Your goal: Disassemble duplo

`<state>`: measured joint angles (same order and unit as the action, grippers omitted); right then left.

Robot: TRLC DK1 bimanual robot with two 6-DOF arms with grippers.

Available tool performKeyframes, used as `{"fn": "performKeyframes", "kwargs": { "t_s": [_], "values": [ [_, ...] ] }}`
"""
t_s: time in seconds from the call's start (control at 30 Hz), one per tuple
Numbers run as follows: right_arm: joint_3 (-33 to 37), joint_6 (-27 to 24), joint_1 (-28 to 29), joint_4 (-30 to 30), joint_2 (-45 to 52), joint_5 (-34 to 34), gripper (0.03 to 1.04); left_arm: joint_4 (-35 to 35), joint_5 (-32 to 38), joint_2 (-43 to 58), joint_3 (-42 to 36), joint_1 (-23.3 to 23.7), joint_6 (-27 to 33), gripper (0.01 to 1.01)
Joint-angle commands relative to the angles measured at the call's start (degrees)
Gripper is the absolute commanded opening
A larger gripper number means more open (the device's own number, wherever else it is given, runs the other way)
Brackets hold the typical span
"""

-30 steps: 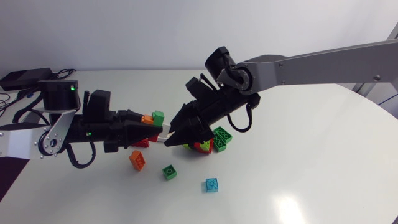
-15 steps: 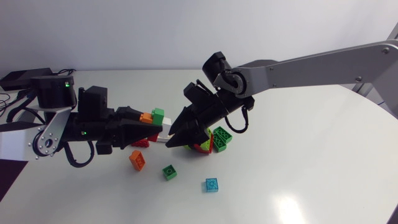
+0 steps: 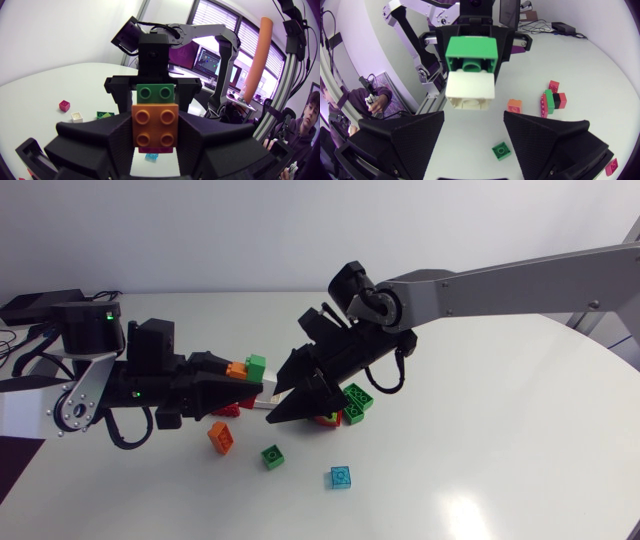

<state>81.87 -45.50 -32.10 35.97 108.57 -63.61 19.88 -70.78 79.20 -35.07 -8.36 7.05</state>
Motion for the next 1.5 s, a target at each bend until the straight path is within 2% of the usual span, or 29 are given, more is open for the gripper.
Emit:
{"fn": "performKeyframes", "kwargs": {
  "t_s": [0.0,0.3,0.47,0.57,0.63,0.73,0.93,1.2,1.3,1.37,1.47],
  "values": [
    [-0.30,-1.44,1.07,1.48,-1.35,-3.09,0.91,-0.02,-0.94,1.40,0.62,-1.04,0.60,0.303],
    [0.49,-1.44,1.86,2.27,-0.82,-4.68,0.89,-0.46,-0.94,2.10,0.35,-1.75,0.69,0.303],
    [0.93,-1.00,1.95,2.35,-0.29,-5.03,0.66,-0.54,-0.94,2.10,0.35,-1.92,0.69,0.303],
    [1.19,-0.82,1.95,2.35,-0.12,-5.47,0.58,-0.63,-0.94,2.10,0.35,-2.19,0.69,0.303],
    [1.19,-0.74,2.13,2.35,-0.12,-5.47,0.58,-0.63,-0.94,2.10,0.35,-2.27,0.69,0.303],
    [1.46,-0.56,2.13,2.35,0.15,-5.82,0.40,-0.72,-0.94,2.10,0.35,-2.36,0.69,0.303],
    [1.89,-0.30,2.21,2.44,0.59,-5.82,0.30,-0.72,-0.94,2.10,0.35,-2.45,0.69,0.307],
    [2.07,-0.21,2.13,2.44,0.94,-5.73,0.27,-0.72,-0.94,1.92,0.35,-2.27,0.77,0.521],
    [2.25,-0.21,2.04,2.53,1.03,-5.73,0.27,-0.72,-0.94,1.84,0.35,-2.19,0.77,0.638],
    [2.25,-0.21,2.13,2.53,1.11,-5.73,0.27,-0.72,-0.94,1.66,0.44,-2.10,0.77,0.682],
    [2.25,-0.21,2.04,2.53,1.11,-5.73,0.27,-0.72,-0.94,1.48,0.44,-1.92,0.95,0.687]
  ]
}}
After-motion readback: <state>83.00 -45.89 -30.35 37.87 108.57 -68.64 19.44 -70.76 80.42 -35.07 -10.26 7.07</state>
